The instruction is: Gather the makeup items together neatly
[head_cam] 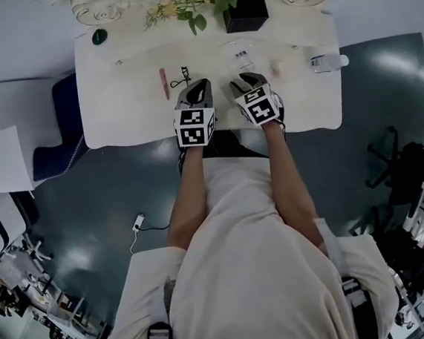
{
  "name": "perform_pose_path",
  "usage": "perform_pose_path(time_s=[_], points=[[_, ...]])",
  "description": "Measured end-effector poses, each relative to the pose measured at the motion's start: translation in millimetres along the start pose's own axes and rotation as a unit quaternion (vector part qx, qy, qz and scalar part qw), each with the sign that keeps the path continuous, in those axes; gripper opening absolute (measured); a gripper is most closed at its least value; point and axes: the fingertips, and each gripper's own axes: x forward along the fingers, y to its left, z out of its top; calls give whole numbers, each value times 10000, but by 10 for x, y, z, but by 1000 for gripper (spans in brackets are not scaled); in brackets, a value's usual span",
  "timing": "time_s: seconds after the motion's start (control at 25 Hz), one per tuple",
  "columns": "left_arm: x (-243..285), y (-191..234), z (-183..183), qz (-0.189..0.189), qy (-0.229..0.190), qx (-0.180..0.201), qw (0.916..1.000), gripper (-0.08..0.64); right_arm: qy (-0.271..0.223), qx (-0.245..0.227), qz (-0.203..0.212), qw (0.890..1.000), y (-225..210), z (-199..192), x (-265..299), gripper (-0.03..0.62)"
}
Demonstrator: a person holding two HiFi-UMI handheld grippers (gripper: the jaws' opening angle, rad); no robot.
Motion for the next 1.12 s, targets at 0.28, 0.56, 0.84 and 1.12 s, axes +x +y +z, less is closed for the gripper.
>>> perform_pose_path(time_s=[0.28,0.56,0.84,1.12], points=[[-7,12,-33,2,31,27,10000,14,427,-747,-376,9956,-29,-138,30,156],[-10,57,-32,20,29,6,10000,14,444,-977,-621,9923,-65,-105,27,49],[-49,124,-56,82,57,-46,9999,14,349,-793,-418,9954,91,63,86,46],[-143,220,-89,210,75,-70,9997,14,364,-651,-400,9964,323,199,205,46]])
